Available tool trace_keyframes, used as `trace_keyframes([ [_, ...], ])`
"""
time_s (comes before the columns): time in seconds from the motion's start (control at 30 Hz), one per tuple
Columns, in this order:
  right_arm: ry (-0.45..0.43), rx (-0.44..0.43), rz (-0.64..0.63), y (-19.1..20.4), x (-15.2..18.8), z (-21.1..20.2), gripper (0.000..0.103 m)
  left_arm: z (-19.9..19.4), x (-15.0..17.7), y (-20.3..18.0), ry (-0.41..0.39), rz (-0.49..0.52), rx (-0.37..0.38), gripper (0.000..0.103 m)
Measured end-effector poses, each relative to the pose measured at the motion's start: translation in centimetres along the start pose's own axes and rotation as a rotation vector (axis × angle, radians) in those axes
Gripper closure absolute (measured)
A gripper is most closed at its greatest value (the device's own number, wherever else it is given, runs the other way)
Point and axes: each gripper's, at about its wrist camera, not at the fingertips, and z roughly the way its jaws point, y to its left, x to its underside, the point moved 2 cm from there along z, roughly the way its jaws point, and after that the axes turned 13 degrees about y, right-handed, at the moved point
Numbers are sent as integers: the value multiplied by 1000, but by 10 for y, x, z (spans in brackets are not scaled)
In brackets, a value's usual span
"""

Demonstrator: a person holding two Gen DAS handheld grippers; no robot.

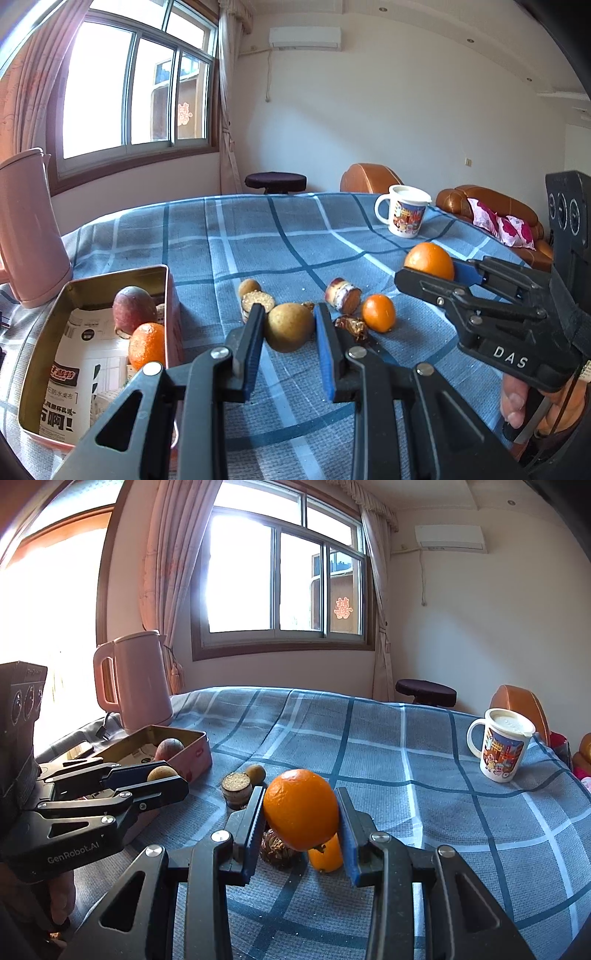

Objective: Organize fruits

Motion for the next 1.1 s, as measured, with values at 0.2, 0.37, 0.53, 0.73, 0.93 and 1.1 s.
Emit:
trace_keyframes([
  [0.2,-28,-5,3,0,1,-5,65,-4,0,0,-23,1,-7,75],
  [0.37,-40,-4,4,0,1,-7,65,-7,1,0,-40,-1,-12,75],
  [0.53,-55,-3,3,0,2,-10,65,-11,2,-2,-59,5,-19,75],
  [0.73,-74,-1,2,0,2,-13,65,-16,3,-2,-83,9,-28,75],
  [0.93,-86,-3,3,0,2,-16,65,-20,5,-4,-101,9,-36,75],
  [1.1,-104,-7,-2,1,3,-19,65,-23,6,-5,-116,16,-40,75],
])
